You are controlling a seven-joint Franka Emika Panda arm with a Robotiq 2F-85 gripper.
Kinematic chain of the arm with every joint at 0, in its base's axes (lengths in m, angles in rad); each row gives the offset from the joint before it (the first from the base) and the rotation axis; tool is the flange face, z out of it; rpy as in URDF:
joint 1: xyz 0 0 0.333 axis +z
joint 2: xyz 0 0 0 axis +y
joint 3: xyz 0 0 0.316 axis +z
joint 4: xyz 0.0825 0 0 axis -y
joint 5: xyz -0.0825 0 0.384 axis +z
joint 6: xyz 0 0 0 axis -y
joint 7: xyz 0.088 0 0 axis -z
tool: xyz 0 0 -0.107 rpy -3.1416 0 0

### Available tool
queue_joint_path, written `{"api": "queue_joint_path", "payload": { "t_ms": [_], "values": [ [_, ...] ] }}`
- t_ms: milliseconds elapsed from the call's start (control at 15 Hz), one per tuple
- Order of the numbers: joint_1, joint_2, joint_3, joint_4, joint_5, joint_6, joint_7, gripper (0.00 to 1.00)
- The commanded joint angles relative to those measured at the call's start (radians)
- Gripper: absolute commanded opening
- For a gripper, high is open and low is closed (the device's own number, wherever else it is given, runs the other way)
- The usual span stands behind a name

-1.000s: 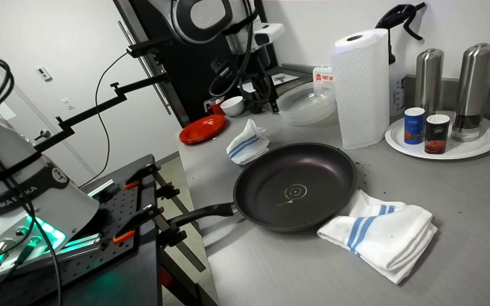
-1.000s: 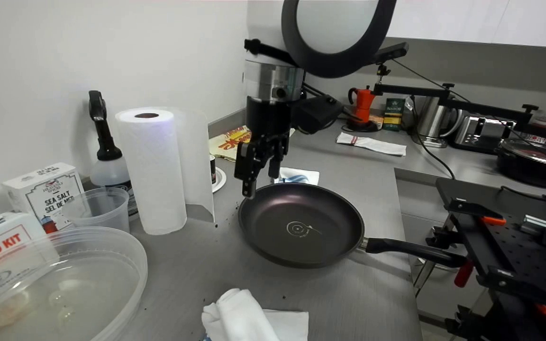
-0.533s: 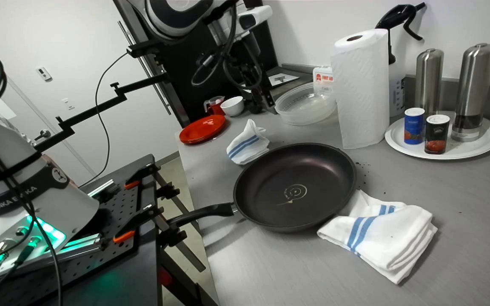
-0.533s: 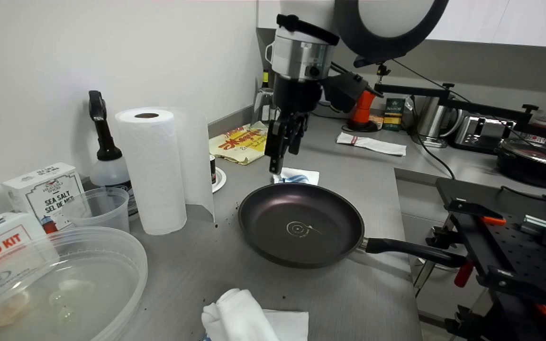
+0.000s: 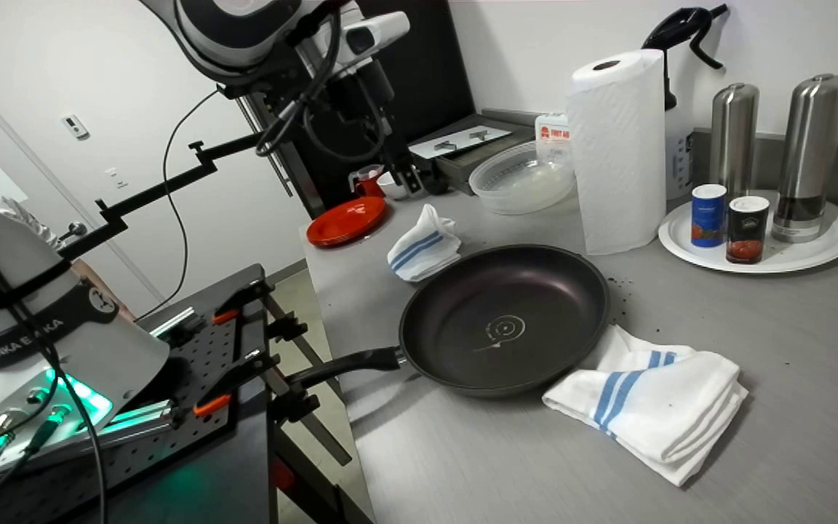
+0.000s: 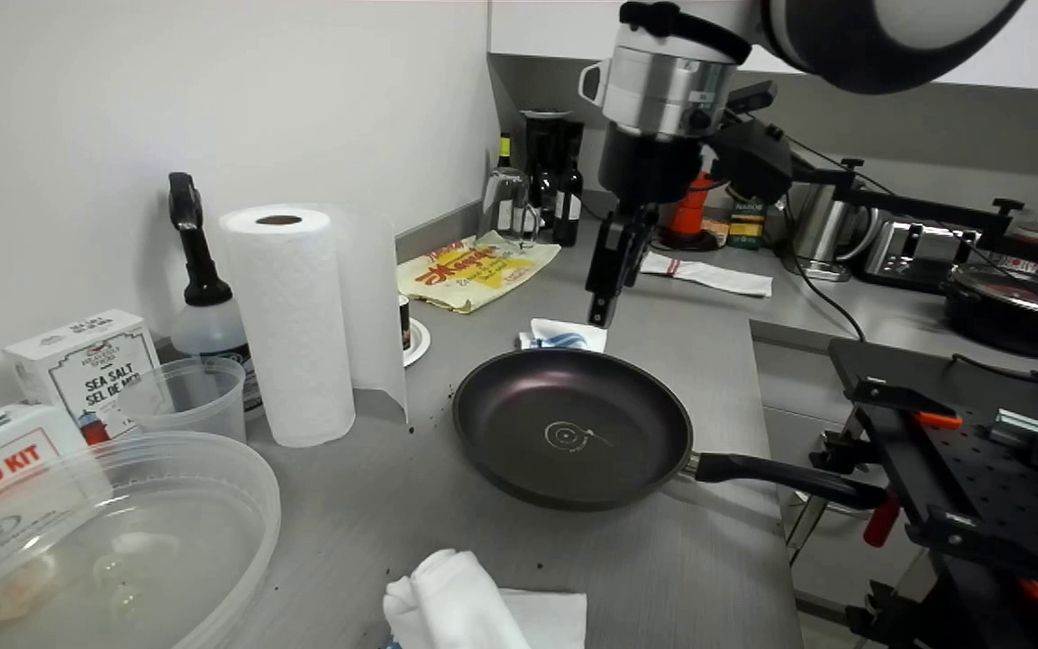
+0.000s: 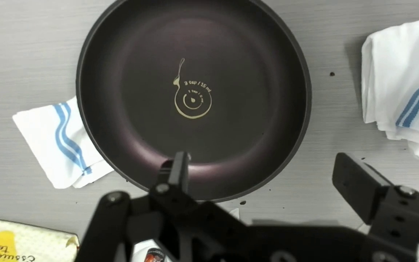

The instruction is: Pick up the towel and wide the frying pan

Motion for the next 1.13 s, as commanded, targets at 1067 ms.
{"api": "queue_joint_path", "payload": {
  "t_ms": [1067],
  "values": [
    [-0.058,-0.128,0.080,-0.127,-0.028,0.019,0.050,1.00]
  ]
}}
